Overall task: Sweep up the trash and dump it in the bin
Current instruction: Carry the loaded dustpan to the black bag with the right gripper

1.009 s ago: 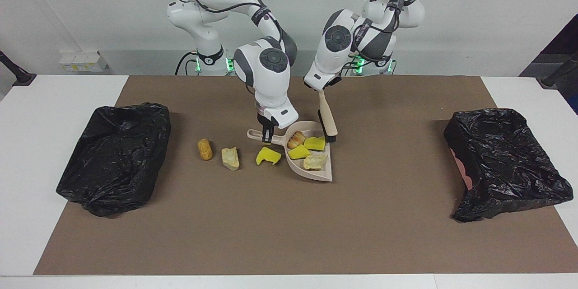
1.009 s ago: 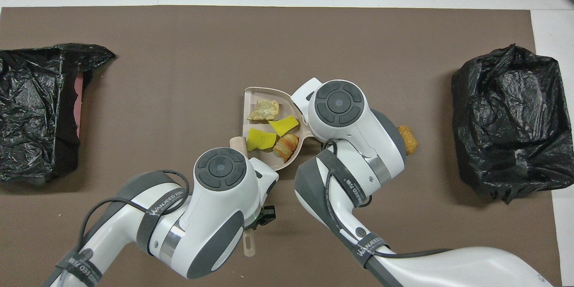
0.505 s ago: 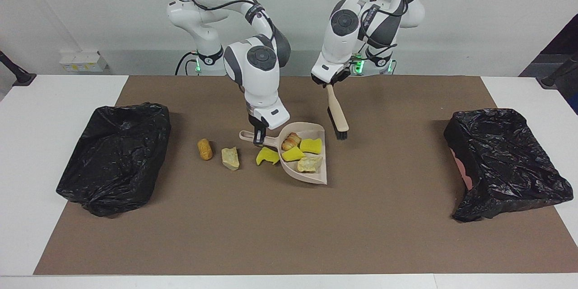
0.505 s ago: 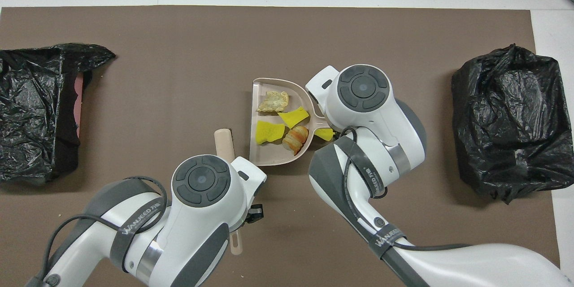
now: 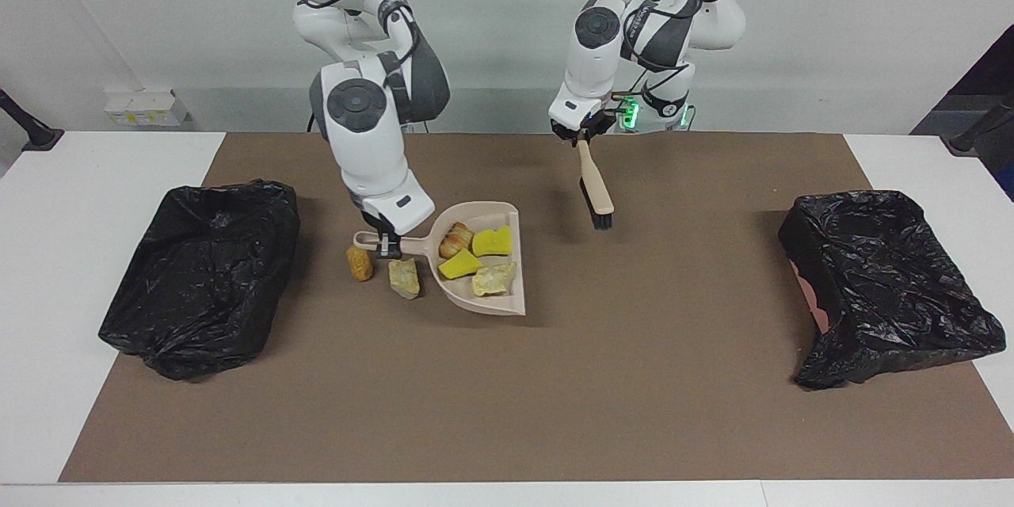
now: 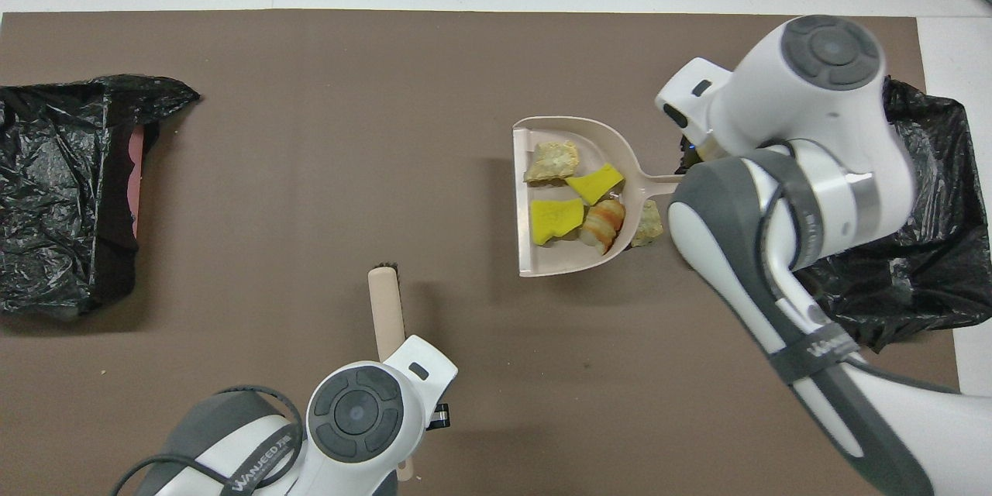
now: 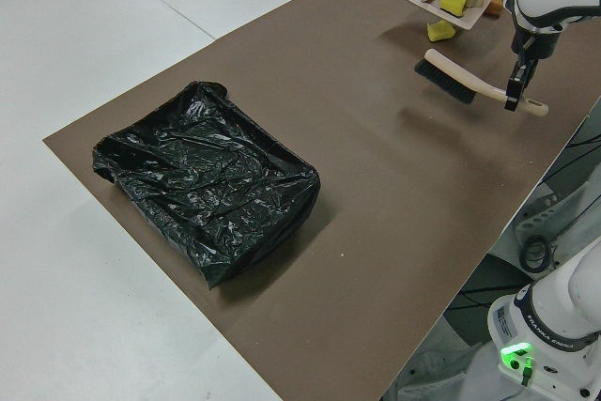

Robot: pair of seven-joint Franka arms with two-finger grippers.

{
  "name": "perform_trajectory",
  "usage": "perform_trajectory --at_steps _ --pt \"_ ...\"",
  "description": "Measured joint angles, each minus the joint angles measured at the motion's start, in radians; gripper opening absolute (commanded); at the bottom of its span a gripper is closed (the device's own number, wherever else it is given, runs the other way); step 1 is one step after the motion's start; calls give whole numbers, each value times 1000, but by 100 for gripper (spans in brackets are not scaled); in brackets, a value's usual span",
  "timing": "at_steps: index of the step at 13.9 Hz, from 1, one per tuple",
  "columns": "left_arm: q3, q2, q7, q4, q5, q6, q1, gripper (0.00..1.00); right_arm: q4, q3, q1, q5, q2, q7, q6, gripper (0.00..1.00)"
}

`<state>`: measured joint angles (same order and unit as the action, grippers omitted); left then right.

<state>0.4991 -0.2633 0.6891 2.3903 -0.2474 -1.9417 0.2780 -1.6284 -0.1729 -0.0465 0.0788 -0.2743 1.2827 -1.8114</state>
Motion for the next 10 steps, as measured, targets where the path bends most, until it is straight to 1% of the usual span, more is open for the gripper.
perform_trajectory --at_steps 2,4,5,7,10 --pt "57 -2 3 29 -33 -52 4 0 20 2 83 -1 16 19 37 0" --pt "138 0 22 61 -75 -102 6 0 34 3 169 -1 38 34 49 0" --pt "163 1 36 70 -90 -122 7 0 36 4 212 0 50 65 49 0" --pt "191 12 43 76 -120 -168 9 0 37 7 295 2 79 146 49 0" --pt "205 41 60 78 -131 -184 19 0 44 10 420 28 115 273 49 0"
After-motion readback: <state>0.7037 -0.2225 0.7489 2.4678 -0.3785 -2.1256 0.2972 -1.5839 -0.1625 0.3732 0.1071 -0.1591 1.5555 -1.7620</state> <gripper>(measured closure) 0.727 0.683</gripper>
